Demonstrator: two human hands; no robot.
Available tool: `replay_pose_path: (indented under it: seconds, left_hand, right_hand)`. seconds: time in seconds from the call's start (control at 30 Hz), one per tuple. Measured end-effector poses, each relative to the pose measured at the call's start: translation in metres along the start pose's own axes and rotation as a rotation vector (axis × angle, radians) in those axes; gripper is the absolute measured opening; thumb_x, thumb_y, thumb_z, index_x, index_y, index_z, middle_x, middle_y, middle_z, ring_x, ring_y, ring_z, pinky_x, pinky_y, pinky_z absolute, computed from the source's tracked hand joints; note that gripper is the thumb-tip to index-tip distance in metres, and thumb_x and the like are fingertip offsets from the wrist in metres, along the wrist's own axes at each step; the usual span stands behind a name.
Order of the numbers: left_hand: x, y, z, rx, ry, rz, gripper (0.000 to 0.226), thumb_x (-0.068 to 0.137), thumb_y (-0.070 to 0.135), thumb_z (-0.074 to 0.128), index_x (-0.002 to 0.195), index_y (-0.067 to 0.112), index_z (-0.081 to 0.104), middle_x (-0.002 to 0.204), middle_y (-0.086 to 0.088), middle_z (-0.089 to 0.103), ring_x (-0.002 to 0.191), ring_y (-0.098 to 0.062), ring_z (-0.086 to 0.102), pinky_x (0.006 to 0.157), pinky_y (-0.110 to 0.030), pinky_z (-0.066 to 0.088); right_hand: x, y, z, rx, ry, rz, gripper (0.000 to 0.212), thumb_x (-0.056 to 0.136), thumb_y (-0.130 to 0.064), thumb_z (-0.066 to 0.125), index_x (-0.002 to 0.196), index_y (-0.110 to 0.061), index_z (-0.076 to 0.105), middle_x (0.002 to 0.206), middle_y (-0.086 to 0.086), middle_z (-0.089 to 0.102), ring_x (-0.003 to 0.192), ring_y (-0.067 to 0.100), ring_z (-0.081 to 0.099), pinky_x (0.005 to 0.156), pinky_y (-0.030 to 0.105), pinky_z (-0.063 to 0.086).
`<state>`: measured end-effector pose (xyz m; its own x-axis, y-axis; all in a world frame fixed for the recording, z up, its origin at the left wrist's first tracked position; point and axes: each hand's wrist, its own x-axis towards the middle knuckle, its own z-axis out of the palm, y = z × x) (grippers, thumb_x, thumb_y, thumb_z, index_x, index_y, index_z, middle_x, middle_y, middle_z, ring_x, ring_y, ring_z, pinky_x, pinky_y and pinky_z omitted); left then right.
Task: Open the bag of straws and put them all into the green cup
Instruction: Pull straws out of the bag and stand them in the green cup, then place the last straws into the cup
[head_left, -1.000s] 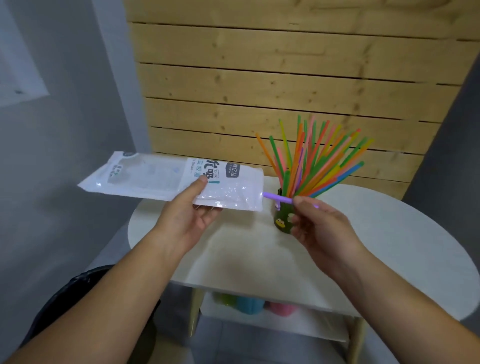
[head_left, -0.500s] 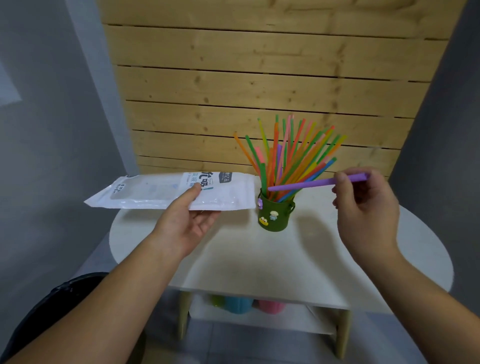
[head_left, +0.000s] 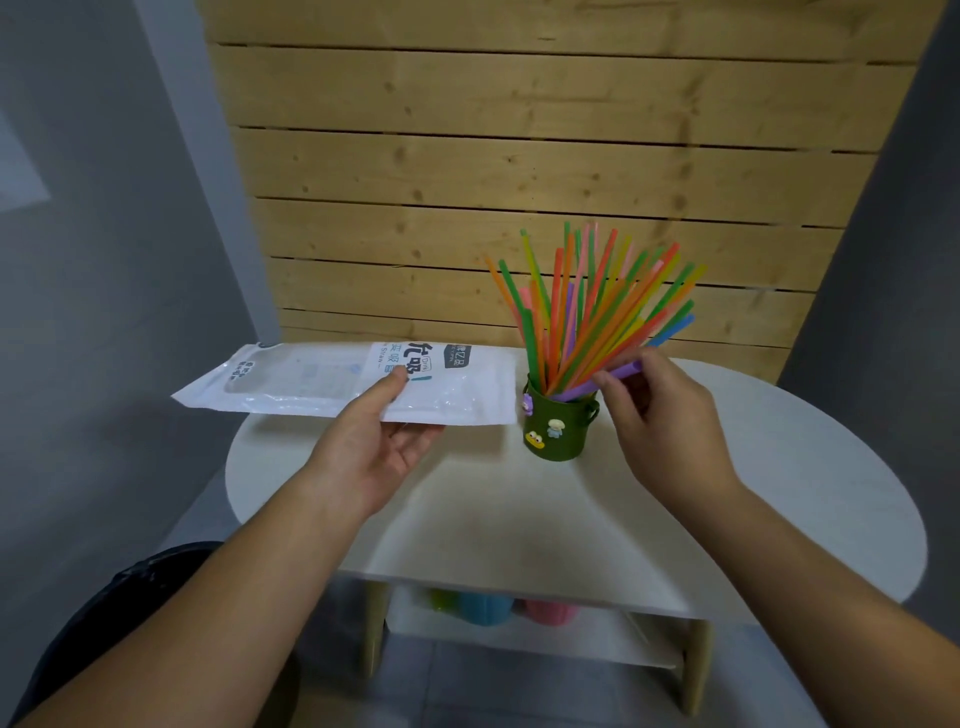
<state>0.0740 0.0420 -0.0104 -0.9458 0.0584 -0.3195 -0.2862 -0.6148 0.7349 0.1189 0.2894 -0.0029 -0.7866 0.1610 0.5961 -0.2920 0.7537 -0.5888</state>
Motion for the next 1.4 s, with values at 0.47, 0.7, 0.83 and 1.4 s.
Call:
replay_pose_path:
  seconds: [0.47, 0.7, 0.83, 1.4]
  left_hand:
    - [-0.009, 0.004, -0.003, 0.047, -0.024, -0.001, 0.025, 0.090, 0.020, 0.073, 0.114, 0.017, 0.069, 0.105, -0.004, 0.079, 0.099, -0.021, 0.075, 0.085, -0.037, 0.060]
    - [-0.032, 0.012, -0.022, 0.076, -0.089, -0.045, 0.033, 0.091, 0.022, 0.070, 0.124, 0.017, 0.067, 0.112, -0.006, 0.077, 0.094, -0.021, 0.076, 0.073, -0.034, 0.064]
    - [-0.066, 0.017, -0.050, 0.099, -0.103, -0.089, 0.037, 0.087, 0.025, 0.070, 0.124, 0.017, 0.067, 0.115, -0.007, 0.076, 0.093, -0.022, 0.076, 0.074, -0.034, 0.064]
    - [-0.141, -0.002, -0.228, 0.061, 0.410, -0.310, 0.057, 0.092, 0.051, 0.062, 0.118, 0.001, 0.064, 0.090, -0.021, 0.077, 0.083, -0.033, 0.074, 0.062, -0.036, 0.061]
  right_hand:
    - [0.004, -0.001, 0.011, 0.104, -0.112, 0.257, 0.025, 0.078, -0.034, 0.081, 0.083, -0.020, 0.061, 0.066, -0.002, 0.062, 0.062, 0.010, 0.056, 0.058, 0.025, 0.044]
    - [-0.029, -0.043, 0.010, 0.469, -0.465, 0.678, 0.054, 0.088, -0.058, 0.059, 0.088, -0.005, 0.066, 0.079, 0.015, 0.074, 0.067, 0.025, 0.071, 0.067, 0.043, 0.058]
    - [-0.046, -0.083, 0.031, 0.914, -0.617, 0.873, 0.054, 0.095, -0.058, 0.046, 0.119, -0.013, 0.066, 0.097, 0.017, 0.076, 0.084, 0.033, 0.074, 0.078, 0.047, 0.059]
    - [-0.141, -0.180, 0.164, 0.772, -0.854, 0.948, 0.035, 0.099, -0.032, 0.056, 0.105, -0.001, 0.070, 0.093, 0.018, 0.075, 0.069, 0.027, 0.073, 0.051, 0.031, 0.056]
